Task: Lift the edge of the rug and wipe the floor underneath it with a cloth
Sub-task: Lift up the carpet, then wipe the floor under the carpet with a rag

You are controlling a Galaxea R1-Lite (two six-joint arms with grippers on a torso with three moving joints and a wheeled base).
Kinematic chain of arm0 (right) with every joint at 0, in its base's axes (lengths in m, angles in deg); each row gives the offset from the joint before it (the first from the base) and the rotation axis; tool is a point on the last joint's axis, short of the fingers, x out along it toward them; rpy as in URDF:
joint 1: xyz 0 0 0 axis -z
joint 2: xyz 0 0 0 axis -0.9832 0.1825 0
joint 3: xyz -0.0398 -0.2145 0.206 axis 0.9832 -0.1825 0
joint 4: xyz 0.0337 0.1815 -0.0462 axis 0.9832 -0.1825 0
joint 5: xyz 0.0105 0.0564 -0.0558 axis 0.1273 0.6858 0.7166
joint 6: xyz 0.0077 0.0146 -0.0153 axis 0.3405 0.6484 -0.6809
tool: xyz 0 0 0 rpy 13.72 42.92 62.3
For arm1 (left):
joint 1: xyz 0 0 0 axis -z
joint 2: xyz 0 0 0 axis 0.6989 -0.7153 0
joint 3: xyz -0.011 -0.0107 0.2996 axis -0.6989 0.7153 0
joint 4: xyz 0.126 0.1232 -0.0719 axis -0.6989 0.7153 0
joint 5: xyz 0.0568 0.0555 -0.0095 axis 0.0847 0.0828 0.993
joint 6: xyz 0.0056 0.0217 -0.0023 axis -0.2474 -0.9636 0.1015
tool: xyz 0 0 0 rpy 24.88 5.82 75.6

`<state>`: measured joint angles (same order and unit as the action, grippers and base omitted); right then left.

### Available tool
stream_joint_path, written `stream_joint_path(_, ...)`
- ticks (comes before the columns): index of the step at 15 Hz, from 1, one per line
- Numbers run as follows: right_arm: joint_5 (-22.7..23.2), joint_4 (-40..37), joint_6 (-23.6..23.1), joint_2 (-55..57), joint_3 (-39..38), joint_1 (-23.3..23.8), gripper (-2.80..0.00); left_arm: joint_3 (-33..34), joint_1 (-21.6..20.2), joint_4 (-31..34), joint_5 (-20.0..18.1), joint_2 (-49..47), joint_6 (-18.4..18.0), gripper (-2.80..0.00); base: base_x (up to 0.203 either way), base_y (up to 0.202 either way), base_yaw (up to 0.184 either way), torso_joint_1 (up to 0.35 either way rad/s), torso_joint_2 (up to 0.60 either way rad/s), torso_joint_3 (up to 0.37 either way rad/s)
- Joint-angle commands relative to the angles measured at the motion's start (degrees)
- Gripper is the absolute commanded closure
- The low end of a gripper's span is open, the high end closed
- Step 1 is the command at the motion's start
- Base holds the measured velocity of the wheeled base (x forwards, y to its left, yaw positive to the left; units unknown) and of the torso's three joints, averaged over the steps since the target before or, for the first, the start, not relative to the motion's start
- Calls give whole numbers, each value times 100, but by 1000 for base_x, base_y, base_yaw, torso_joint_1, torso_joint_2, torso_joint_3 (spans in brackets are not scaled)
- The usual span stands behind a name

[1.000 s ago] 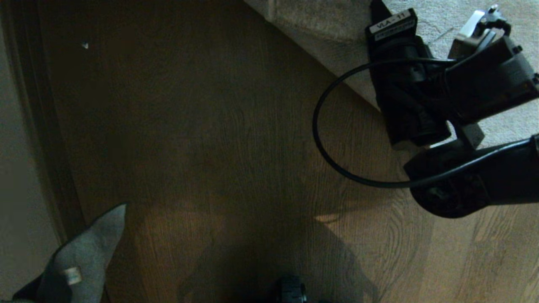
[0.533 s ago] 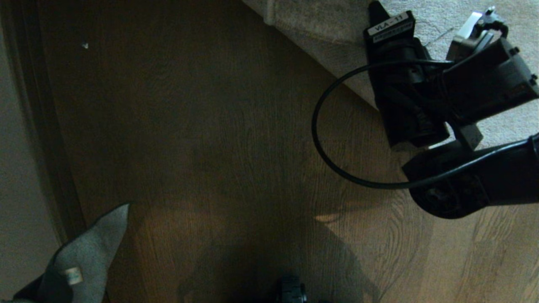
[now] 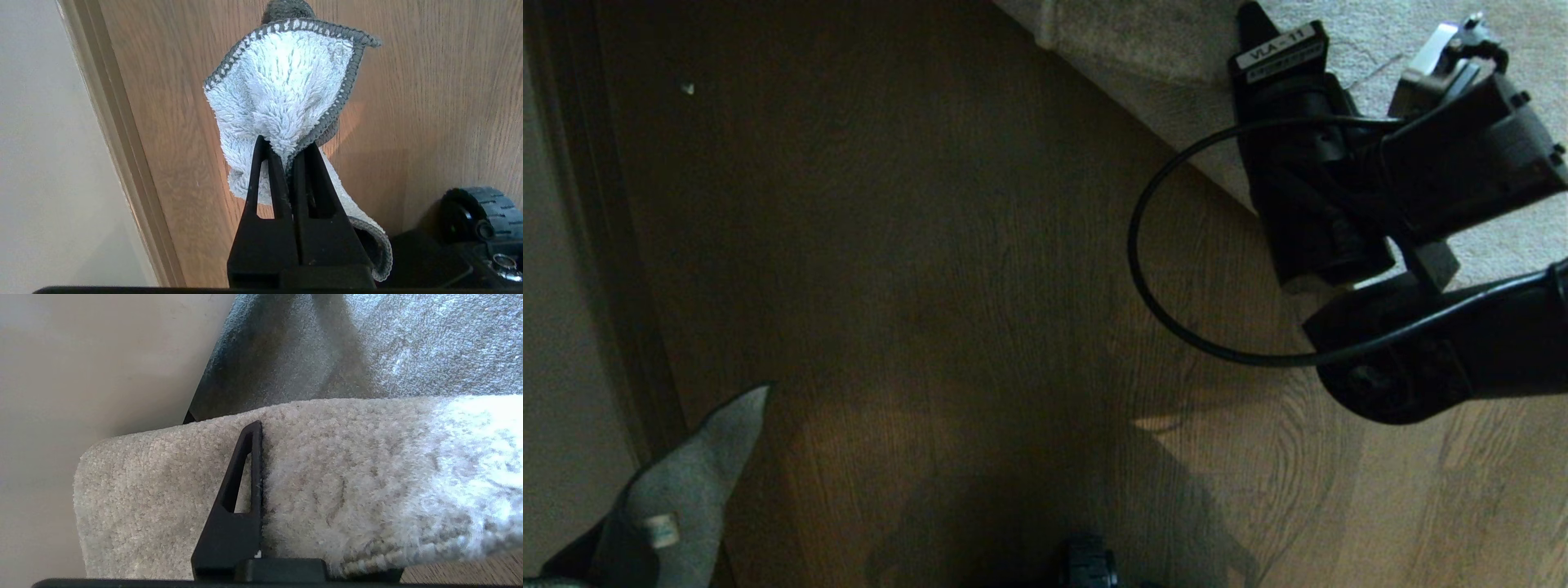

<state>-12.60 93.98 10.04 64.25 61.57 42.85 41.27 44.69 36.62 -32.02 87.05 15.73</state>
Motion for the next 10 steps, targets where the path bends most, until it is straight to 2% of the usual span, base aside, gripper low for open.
stream_joint_path(1, -12, 277, 11, -3, 0, -2, 0, -59, 0, -39, -3, 2, -35, 0, 0, 0, 0, 0, 0, 0)
stream_joint_path(10, -4, 277, -103, -109, -10, 77, 0, -619, 0, -25, -143, -26, -62, 0, 0, 0, 0, 0, 0, 0)
